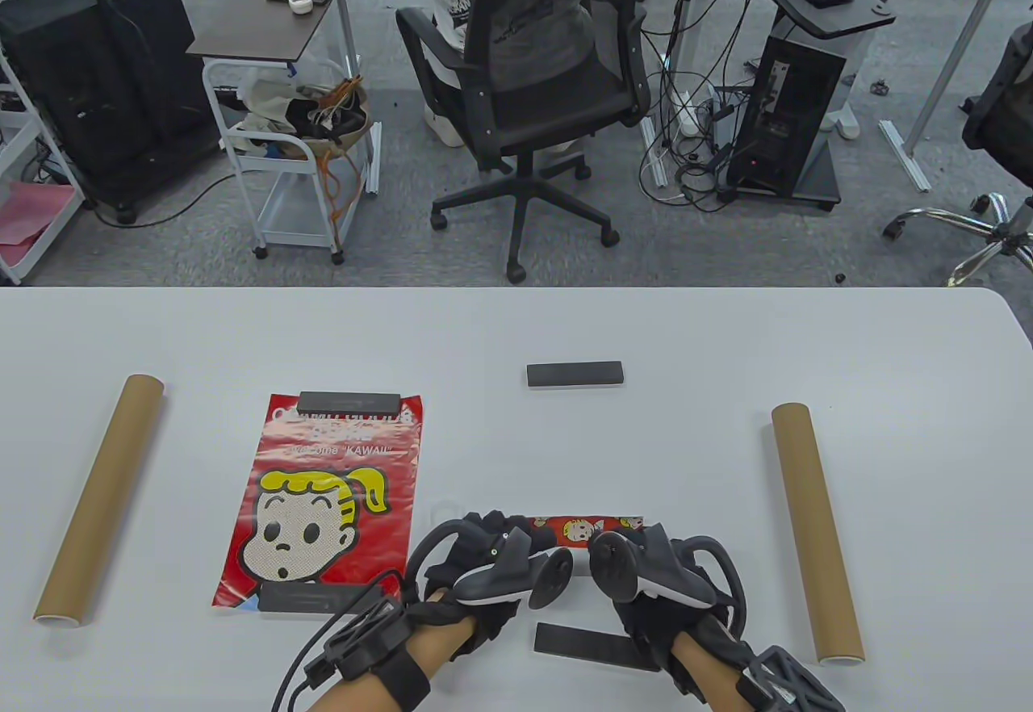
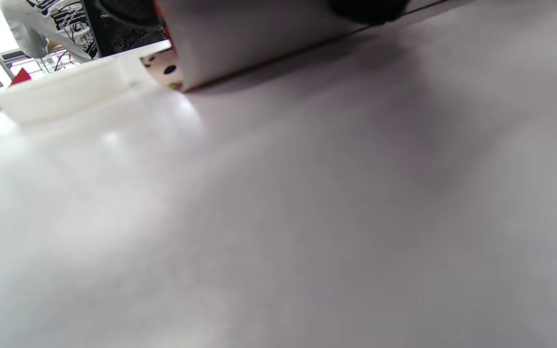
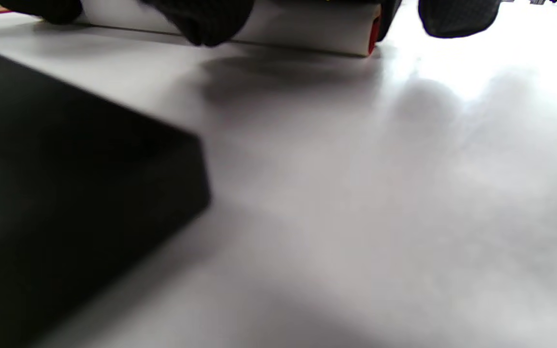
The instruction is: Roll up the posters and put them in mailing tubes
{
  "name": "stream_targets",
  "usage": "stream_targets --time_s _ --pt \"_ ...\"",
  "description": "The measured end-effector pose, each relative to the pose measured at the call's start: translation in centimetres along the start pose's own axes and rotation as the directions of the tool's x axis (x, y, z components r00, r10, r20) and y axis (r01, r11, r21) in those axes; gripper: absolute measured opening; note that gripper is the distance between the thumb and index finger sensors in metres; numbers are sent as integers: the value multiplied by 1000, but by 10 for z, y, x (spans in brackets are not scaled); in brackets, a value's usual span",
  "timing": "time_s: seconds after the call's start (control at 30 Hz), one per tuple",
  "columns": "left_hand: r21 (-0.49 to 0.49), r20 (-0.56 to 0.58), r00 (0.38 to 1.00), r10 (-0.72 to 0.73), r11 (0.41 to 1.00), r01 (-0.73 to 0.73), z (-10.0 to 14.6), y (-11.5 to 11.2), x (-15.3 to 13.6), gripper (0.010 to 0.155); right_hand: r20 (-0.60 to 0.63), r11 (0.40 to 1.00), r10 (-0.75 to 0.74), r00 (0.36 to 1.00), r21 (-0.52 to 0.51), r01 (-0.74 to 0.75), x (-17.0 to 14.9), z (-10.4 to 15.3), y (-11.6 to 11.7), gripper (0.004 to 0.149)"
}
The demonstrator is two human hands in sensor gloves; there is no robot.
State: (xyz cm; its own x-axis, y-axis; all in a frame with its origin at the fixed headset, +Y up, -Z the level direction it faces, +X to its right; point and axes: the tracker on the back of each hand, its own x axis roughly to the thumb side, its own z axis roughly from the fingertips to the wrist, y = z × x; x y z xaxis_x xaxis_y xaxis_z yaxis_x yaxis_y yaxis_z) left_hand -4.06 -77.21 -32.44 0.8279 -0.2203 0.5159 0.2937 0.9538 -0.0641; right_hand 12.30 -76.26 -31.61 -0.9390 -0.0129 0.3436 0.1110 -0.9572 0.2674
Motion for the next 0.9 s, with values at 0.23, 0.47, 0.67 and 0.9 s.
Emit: stream_targets --time_s 0.23,0.47,0.67,0.9 --pt "-21 -3 1000 -11 1000 11 0 0 -1 65 11 999 35 999 -36 -35 3 4 1 58" --pt "-12 -2 1000 -20 1000 20 1 4 -1 58 29 995 19 999 -103 -15 2 7 -4 57" --pt "-6 -27 999 -37 999 37 2 2 -4 67 -5 999 30 1000 -28 -30 1 -2 3 59" --pt "-1 -5 999 -40 999 40 2 6 -2 59 27 997 21 999 -76 -18 1 7 -3 56"
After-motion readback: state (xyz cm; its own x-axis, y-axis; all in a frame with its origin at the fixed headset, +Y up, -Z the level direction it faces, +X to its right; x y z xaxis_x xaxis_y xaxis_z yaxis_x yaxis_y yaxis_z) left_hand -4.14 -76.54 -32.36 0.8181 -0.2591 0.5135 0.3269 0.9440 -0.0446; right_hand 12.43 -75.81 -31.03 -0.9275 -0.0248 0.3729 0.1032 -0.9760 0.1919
